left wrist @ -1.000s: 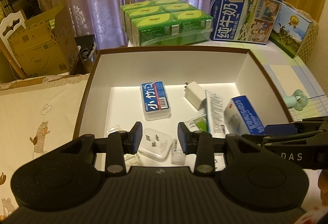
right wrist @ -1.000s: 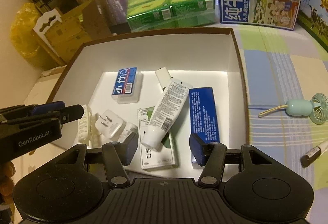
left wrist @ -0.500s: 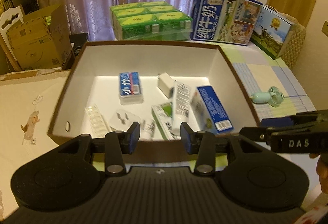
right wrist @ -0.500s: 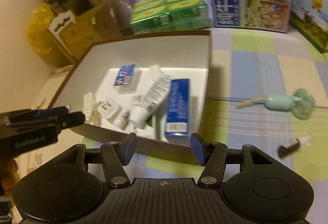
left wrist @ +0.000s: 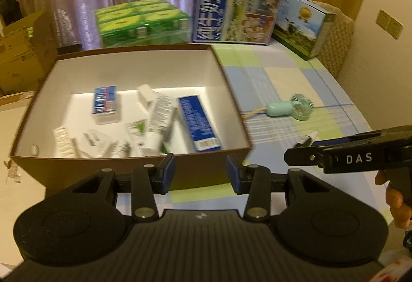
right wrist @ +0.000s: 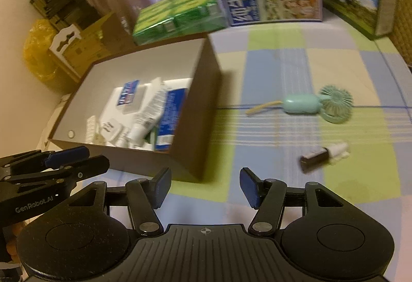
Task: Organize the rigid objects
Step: 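Move both tools back toward the brown spray bottle and green fan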
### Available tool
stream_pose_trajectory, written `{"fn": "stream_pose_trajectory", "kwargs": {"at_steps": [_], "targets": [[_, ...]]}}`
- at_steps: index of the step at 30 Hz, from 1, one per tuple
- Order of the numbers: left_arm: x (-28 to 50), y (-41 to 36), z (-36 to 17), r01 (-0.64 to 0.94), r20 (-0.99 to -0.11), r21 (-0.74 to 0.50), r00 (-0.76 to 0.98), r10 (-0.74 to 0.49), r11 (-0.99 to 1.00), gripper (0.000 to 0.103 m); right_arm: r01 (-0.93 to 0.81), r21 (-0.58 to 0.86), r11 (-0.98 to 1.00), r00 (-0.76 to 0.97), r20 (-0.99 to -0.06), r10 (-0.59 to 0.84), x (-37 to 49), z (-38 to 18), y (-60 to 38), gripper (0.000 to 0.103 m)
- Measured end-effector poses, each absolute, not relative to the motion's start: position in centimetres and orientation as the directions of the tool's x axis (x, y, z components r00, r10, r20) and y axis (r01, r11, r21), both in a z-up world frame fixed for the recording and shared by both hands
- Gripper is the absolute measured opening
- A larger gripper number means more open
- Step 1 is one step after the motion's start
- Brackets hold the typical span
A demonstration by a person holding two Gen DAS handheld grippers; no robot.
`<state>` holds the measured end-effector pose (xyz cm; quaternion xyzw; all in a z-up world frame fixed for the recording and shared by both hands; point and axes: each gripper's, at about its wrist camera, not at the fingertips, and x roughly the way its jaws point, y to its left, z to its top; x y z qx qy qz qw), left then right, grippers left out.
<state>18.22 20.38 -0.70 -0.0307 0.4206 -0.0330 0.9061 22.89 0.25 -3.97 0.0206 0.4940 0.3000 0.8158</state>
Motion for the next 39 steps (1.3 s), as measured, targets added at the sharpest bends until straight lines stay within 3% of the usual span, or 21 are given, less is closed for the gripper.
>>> {"fn": "stream_pose_trajectory", "kwargs": {"at_steps": [17, 39], "targets": [[20.5, 7.4, -3.4, 0.207, -0.779, -0.121, 0.587, -0.222, 0.971, 0.039, -0.327, 0.3, 0.896, 0.36, -0.837, 0.411, 25.3, -5.2, -12.6, 0.056], [25.5, 0.2, -9.9, 0.289, -0.814, -0.066, 0.538, -0.22, 0.955, 0.039, -0.288, 0.266, 0.92, 0.341, -0.869, 0.358, 29.6, -8.6, -18.8, 0.056]]}}
